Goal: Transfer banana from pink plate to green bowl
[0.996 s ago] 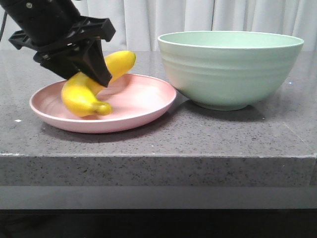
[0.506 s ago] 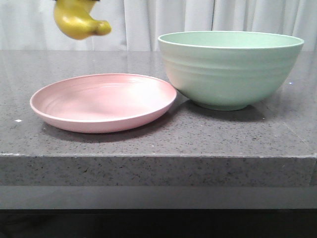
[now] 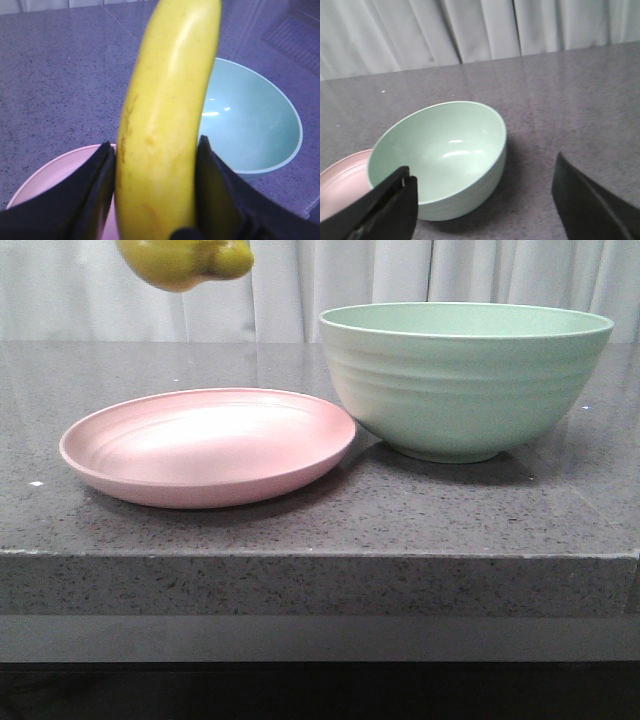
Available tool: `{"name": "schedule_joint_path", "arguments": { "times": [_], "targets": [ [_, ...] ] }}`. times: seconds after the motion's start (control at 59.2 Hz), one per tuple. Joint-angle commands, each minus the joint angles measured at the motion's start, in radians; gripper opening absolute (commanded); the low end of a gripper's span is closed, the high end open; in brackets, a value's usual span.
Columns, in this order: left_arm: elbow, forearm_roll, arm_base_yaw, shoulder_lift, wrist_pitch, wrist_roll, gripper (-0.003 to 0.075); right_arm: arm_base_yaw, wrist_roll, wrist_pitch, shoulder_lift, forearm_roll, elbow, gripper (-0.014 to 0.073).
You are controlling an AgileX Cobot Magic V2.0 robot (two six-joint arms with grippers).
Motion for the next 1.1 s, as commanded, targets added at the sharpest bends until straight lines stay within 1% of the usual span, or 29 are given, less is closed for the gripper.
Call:
{"name": "schedule_joint_path", "arguments": {
  "times": [0.0,0.118,0.304,0.439,0.608,0.861,1.08],
  "targets": [
    [-0.029,-0.013,-0.011,-0.023,-0.099,0.002,0.0157,0.053,-0.003,-0.078,0.095,0.077,-0.077,0.0571],
    [-0.029,-0.013,-0.011,-0.023,-0.099,0.002,0.0157,0.187,-0.003,-0.158,0.217,0.137,-0.148,0.0571],
    [-0.029,-0.013,-0.011,-0.023,-0.099,0.002,0.0157,0.396,-0.003,-0.297,0.385,0.152,-0.254,0.0571],
    [-0.029,-0.013,-0.011,-0.023,-0.099,0.002,0.0157,0.498,-0.002,-0.373,0.506,0.155,-0.319,0.0571],
    [-0.029,-0.013,-0.011,-0.023,-0.099,0.002,0.0157,0.547,-0.002,-0.42,0.637,0.166,-0.41,0.0571],
    [-0.029,-0.013,-0.011,-0.023,-0.099,0.002,0.0157,0.561,-0.001,-0.42,0.774,0.166,-0.548,0.0571],
    [-0.029,-0.013,-0.011,-0.023,-0.099,0.002,0.0157,0.563,-0.001,-0.374,0.878,0.166,-0.66,0.0571]
  ]
}}
